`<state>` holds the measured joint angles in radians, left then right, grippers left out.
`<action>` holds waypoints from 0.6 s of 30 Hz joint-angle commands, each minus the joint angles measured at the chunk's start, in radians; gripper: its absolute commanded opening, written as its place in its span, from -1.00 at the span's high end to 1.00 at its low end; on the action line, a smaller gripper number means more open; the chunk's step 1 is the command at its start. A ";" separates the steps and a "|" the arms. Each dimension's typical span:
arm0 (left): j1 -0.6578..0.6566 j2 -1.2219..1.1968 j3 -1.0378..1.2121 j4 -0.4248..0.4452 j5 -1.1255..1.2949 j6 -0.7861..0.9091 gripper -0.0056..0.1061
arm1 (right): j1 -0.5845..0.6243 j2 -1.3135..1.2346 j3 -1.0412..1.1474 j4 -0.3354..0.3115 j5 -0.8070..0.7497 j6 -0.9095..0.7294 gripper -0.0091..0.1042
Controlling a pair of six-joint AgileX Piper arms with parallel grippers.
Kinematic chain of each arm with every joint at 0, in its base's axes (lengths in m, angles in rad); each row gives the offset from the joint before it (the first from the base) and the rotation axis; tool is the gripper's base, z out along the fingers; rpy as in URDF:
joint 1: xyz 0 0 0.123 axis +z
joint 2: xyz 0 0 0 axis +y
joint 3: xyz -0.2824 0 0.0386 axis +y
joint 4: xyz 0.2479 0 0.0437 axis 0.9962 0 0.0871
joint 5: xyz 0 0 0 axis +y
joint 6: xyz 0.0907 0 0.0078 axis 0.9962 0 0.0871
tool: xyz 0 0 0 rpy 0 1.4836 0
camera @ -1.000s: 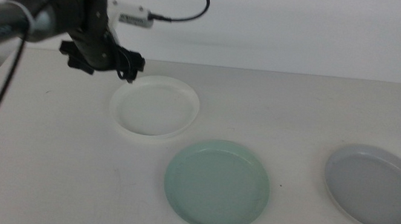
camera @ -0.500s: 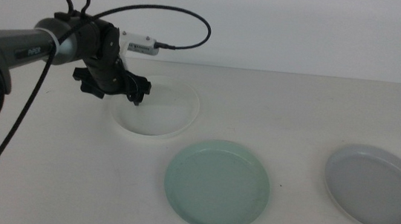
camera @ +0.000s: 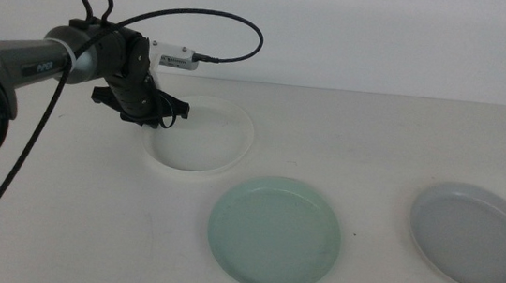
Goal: Stack the three bowls on top of each other.
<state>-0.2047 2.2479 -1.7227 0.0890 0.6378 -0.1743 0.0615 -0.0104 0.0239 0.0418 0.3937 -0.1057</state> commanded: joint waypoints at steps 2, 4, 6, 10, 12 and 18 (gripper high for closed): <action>-0.004 -0.089 -0.021 -0.003 -0.003 -0.019 0.90 | -0.008 -0.026 -0.002 -0.007 -0.074 -0.004 -0.49; 0.001 -0.119 -0.021 0.008 0.002 -0.036 0.90 | -0.008 -0.026 -0.002 -0.007 -0.074 -0.004 -0.49; 0.007 -0.156 -0.017 -0.006 0.007 -0.038 0.90 | -0.008 -0.026 -0.002 -0.007 -0.074 -0.004 -0.49; 0.002 -0.258 -0.017 -0.008 0.065 -0.038 0.90 | -0.008 -0.026 -0.002 -0.007 -0.074 -0.004 -0.49; -0.013 -0.319 0.003 -0.010 0.088 -0.038 0.90 | -0.008 -0.026 -0.002 -0.007 -0.074 -0.004 -0.49; -0.093 -0.496 0.187 -0.010 0.001 -0.066 0.90 | -0.008 -0.026 -0.002 -0.007 -0.074 -0.004 -0.49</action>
<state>-0.2752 1.8381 -1.5480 0.0830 0.7032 -0.2137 0.0615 -0.0104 0.0239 0.0418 0.3937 -0.1057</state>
